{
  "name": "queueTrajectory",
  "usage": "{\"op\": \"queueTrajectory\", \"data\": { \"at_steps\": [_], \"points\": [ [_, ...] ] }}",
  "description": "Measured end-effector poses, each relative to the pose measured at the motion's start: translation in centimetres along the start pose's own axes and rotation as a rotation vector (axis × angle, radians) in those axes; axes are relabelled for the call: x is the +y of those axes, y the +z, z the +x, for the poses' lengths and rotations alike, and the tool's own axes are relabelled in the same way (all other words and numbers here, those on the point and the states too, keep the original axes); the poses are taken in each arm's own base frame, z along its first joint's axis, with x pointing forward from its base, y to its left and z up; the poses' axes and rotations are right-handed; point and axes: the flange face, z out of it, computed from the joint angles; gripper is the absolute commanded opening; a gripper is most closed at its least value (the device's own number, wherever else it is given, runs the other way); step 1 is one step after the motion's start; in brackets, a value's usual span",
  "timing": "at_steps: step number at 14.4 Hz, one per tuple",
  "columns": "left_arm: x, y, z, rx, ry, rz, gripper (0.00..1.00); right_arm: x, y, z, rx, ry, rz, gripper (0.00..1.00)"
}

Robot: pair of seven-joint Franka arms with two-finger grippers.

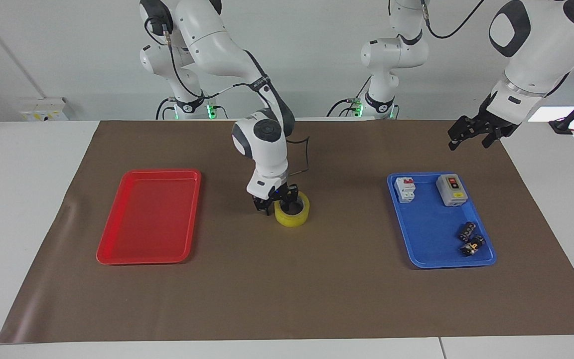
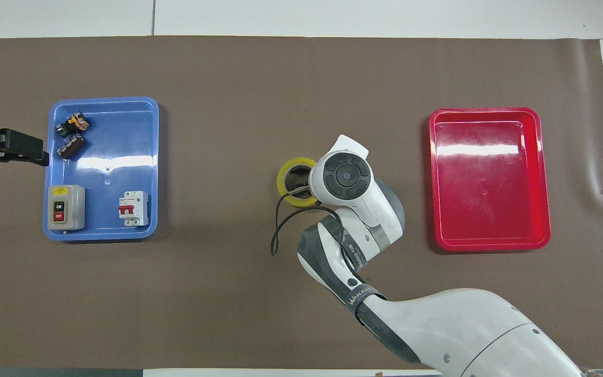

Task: Place and move tape with both arms
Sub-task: 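Grasp the yellow tape with the right gripper at the table center, then carry the tape with the right gripper into the red tray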

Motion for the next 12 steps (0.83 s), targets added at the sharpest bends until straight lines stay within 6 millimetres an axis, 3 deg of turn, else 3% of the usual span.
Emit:
{"op": "queueTrajectory", "data": {
  "at_steps": [6,9,12],
  "points": [
    [0.0,-0.5,-0.4,0.001,0.043,0.0,1.0,0.0,-1.0,0.5,-0.016,0.007,-0.007,0.0],
    [0.0,-0.4,-0.4,-0.001,0.048,0.003,1.0,0.6,-5.2,3.0,-0.065,0.032,-0.035,0.0],
    [0.1,-0.4,-0.4,-0.002,0.051,0.003,1.0,5.9,-10.4,4.9,-0.102,0.091,-0.061,0.0]
  ]
}}
